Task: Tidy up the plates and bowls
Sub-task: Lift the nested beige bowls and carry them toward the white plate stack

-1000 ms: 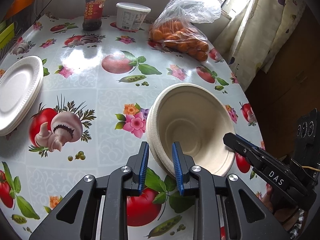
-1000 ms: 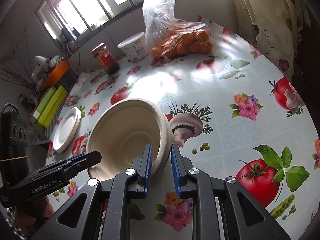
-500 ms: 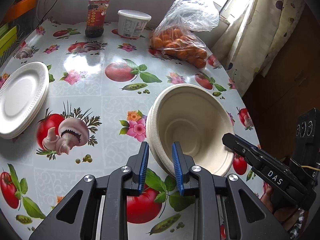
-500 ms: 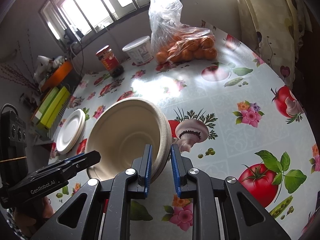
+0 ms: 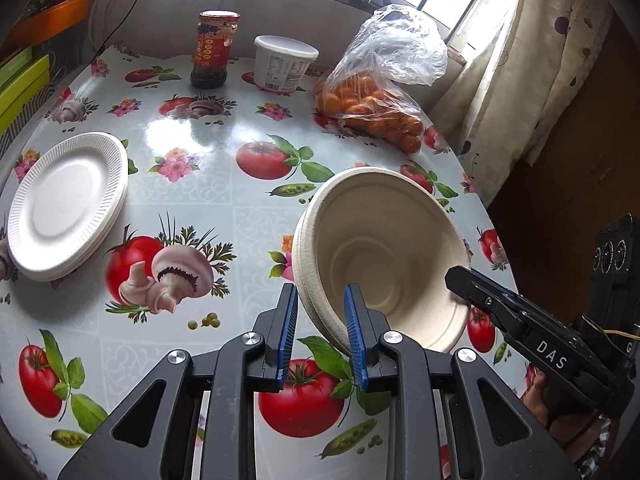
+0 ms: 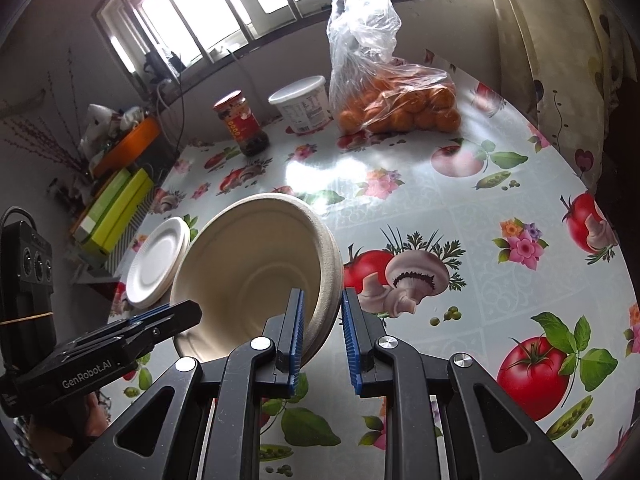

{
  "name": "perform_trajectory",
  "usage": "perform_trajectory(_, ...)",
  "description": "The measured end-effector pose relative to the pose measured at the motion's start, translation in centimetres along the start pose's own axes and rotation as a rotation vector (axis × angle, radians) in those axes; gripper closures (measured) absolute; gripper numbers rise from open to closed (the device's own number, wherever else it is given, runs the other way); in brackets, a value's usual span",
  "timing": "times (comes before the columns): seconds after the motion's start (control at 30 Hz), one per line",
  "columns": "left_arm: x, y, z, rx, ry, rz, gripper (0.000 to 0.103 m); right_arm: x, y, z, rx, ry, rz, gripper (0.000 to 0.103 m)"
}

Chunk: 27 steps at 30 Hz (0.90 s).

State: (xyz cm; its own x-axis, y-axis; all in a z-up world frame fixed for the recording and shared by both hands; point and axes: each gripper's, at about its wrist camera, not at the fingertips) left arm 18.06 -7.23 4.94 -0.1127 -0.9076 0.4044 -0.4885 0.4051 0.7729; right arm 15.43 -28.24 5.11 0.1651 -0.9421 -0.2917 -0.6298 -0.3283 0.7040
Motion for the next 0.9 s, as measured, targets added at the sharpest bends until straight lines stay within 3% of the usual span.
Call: perform_trajectory(0.9, -5.2, 2.8, -1.7, 0.053, 0.071, -0.059, 0.078, -5.8, -3.1, -2.0, -0.037, 0.078, -0.063, 0.084)
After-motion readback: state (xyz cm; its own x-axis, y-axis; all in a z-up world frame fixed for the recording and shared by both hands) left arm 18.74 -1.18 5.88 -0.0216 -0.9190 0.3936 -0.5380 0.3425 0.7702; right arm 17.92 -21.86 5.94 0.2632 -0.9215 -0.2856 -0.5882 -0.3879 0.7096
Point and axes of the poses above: each gripper's, at about its wrist camera, not at the fingertips, and y roughly against the way its jaws point, x to its right, z to its underside, and after that the axes turned 7 degrees about y, right-handed
